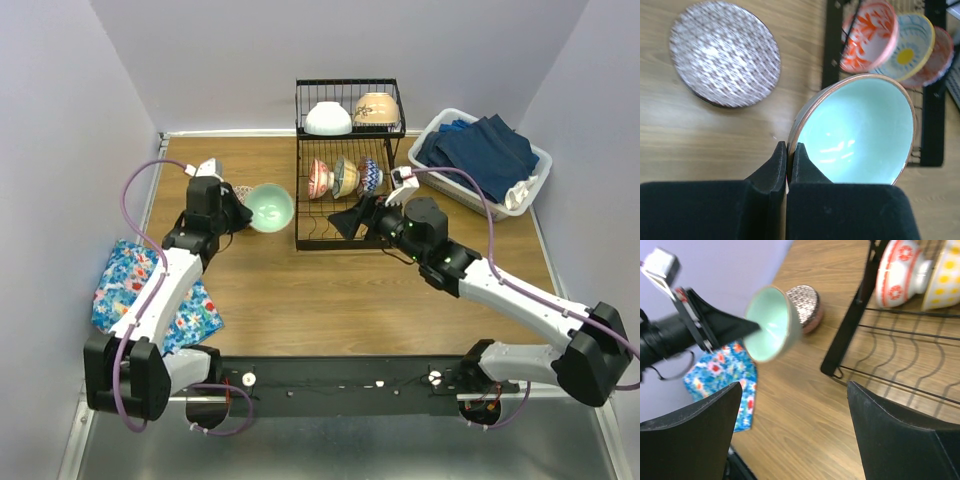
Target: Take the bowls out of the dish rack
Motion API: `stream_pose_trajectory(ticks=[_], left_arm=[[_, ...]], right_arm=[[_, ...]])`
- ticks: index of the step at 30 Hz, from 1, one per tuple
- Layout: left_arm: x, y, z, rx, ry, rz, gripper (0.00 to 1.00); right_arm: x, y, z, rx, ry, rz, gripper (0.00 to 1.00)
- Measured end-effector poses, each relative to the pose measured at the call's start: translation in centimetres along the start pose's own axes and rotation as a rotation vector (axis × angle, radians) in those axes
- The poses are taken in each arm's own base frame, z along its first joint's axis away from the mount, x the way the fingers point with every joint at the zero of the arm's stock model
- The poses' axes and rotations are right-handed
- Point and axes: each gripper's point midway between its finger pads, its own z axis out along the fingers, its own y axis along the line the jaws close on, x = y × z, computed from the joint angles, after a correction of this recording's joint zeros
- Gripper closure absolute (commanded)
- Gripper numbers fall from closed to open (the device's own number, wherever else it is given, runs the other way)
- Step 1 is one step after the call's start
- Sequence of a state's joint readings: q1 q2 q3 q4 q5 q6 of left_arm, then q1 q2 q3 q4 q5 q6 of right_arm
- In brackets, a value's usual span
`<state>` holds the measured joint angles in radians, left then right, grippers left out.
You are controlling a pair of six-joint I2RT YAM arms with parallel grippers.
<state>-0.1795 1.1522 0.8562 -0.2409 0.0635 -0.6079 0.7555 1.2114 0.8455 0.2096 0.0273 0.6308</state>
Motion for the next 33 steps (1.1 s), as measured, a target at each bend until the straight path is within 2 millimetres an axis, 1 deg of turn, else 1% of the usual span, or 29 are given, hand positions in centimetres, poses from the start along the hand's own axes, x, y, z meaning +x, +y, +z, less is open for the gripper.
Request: stream_pose_trajectory(ticks=[3, 4, 7, 10, 15, 20, 23, 24, 26, 29, 30, 33], left_arm=[[-1.9, 1.5, 0.6, -0.063, -0.023, -0.001, 1.00], [-2.6, 2.3, 1.1, -0.093, -0.030, -0.004, 1.00], [-3.7, 4.4, 2.5, -0.167, -0.028, -0.015, 1.00], [-3.7, 6.3, 3.9, -0.227, -0.006, -0.023, 1.00], [-3.1, 8.3, 6.1, -0.281, 0.043, -0.033, 1.00], [-3.5, 9.0, 7.9, -0.298, 0.056, -0.044, 1.00], [-4.0, 9.7, 8.5, -0.308, 0.050, -0.059, 1.00], [-4.1, 9.9, 8.6, -0.310, 0.046, -0.064, 0.97], [-4.1, 10.2, 8.8, -0.315, 0.044, -0.069, 0.94], [-3.9, 10.8, 9.4, -0.326, 0.052, -0.076, 0.79], [-3.6, 11.0, 9.5, -0.329, 0.058, -0.080, 0.69], [-3.6, 10.9, 9.8, -0.324, 0.056, -0.089, 0.55]], right_arm=[[-0.1, -0.6, -0.5, 0.030, 0.000, -0.030, 0.07], [-0.3, -0.8, -0.8, 0.041, -0.004, -0.042, 0.07], [-0.8, -1.0, -1.5, 0.061, -0.016, -0.066, 0.07], [-1.7, -1.0, -2.4, 0.072, -0.040, -0.090, 0.07], [-1.8, -1.6, -3.3, 0.098, -0.041, -0.122, 0.07], [-1.5, -2.2, -3.7, 0.118, -0.029, -0.149, 0.07], [-1.3, -2.4, -3.8, 0.126, -0.021, -0.163, 0.07], [-1.3, -2.5, -3.8, 0.127, -0.018, -0.167, 0.07], [-1.2, -2.6, -3.8, 0.129, -0.015, -0.173, 0.07], [-1.1, -2.7, -3.8, 0.133, -0.009, -0.183, 0.07], [-1.1, -2.7, -3.8, 0.133, -0.008, -0.185, 0.07], [-1.0, -2.8, -3.8, 0.135, -0.004, -0.190, 0.07]])
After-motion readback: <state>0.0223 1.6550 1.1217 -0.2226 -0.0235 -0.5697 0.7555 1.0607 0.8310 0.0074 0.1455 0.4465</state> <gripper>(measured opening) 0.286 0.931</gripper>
